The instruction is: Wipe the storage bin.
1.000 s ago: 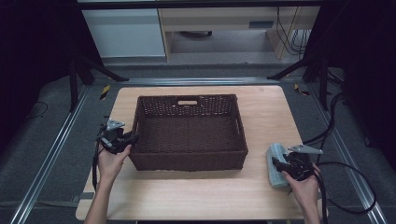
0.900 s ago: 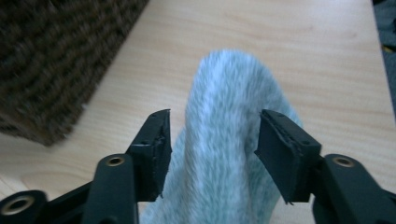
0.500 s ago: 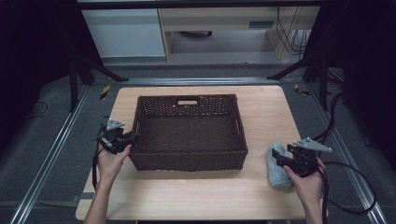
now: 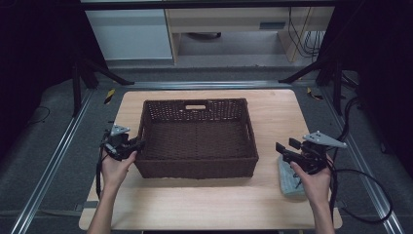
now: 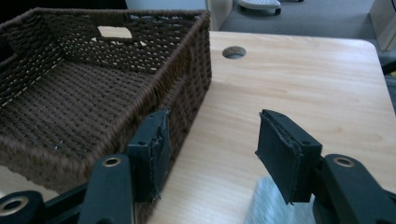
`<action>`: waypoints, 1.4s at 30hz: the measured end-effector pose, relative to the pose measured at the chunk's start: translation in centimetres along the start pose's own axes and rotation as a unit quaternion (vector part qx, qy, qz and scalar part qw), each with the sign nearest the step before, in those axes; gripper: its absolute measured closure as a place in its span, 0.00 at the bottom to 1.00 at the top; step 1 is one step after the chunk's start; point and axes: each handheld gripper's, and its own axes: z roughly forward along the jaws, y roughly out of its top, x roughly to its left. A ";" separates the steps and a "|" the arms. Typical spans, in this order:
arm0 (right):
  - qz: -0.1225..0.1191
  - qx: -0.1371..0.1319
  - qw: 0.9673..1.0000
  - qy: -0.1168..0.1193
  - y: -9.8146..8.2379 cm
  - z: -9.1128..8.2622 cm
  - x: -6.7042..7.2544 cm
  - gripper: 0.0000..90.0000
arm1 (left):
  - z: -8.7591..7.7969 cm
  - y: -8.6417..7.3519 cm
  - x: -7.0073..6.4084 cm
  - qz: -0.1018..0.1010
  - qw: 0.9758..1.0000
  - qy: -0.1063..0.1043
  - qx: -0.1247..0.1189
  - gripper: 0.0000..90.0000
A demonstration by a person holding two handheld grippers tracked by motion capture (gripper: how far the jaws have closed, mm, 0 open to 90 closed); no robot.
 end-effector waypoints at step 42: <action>-0.011 0.036 0.997 0.062 1.1 7.8 2.8 0.63 | 0.4 0.4 0.1 0.000 1.000 -0.006 0.002 0.74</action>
